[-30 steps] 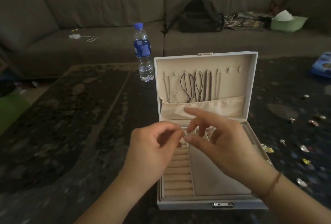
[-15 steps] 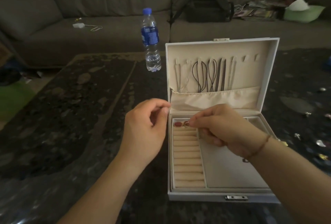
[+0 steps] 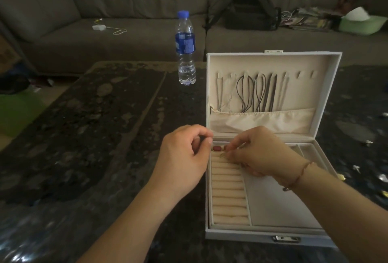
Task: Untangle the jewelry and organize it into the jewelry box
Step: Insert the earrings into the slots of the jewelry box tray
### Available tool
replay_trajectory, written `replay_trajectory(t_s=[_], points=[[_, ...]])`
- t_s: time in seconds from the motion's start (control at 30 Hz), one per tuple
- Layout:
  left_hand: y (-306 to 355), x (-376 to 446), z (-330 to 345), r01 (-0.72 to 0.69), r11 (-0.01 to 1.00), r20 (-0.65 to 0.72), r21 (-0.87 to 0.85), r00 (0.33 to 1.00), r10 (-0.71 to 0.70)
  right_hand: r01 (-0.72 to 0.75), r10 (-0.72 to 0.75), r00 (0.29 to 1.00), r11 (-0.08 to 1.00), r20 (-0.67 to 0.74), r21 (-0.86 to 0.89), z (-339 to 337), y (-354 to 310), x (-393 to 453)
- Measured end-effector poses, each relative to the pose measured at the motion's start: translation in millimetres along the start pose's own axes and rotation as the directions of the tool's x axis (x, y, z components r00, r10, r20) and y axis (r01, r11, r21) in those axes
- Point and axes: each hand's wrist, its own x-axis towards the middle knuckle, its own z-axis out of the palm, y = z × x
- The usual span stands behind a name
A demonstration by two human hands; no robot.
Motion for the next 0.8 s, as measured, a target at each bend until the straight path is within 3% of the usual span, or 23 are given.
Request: replay_trajectory(t_s=[0.17, 0.4, 0.63, 0.8], points=[[0, 0, 1, -0.02, 1.0, -0.002, 0.01, 1.0, 0.02, 0.148, -0.205, 0.972, 0.917, -0.118, -0.371, 3, 3, 1], [5, -1, 1, -0.055, 0.996, 0.001, 0.063, 0.999, 0.055, 0.245, -0.376, 0.918, 0.789, -0.128, -0.564, 13, 7, 2], [6, -3, 1, -0.045, 0.998, 0.007, 0.051, 0.999, 0.045, 0.415, -0.581, 0.799, 0.721, -0.158, -0.555, 10, 16, -6], [6, -3, 2, -0.04, 0.999, 0.007, 0.033, 0.999, 0.04, 0.413, -0.545, 0.838, 0.654, -0.017, -0.634, 11, 12, -7]])
